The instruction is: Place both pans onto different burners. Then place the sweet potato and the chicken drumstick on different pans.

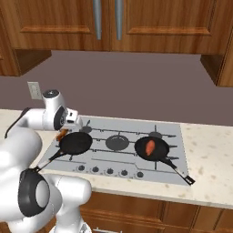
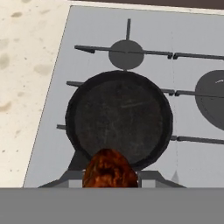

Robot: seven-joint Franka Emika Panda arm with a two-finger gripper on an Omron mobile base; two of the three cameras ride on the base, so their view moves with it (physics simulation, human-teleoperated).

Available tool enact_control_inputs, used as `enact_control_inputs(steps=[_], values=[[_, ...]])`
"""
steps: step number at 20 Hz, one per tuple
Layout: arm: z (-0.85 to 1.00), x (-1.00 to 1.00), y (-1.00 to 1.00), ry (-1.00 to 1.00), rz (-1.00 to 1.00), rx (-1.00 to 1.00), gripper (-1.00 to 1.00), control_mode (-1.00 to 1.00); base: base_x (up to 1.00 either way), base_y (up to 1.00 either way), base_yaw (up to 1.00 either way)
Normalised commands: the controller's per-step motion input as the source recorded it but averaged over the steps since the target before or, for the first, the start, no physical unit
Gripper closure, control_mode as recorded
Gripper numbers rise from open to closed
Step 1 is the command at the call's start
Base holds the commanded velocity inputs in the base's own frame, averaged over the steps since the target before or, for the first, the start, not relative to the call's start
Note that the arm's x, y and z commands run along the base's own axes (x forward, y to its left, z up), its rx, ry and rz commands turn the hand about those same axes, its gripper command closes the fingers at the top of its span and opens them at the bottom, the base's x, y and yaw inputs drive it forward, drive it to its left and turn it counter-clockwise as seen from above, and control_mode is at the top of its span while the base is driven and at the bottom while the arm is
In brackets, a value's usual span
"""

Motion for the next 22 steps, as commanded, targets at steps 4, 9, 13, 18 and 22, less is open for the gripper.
enact_control_inputs(steps=[4,9,13,18,22], values=[[-0.25,0.10,0.00,0.03,0.00,0.00,1.00,-1.00,0.00,0.00,0.00],[-0.22,0.09,0.00,0.02,0.00,0.00,1.00,-1.00,0.00,0.00,0.00],[-0.18,0.03,0.00,0.00,0.00,0.00,1.00,-1.00,0.00,0.00,0.00],[-0.18,0.00,0.00,0.00,0.00,0.00,1.00,-1.00,0.00,0.00,0.00],[-0.23,0.03,-0.01,0.00,0.00,0.00,1.00,-1.00,0.00,0.00,0.00]])
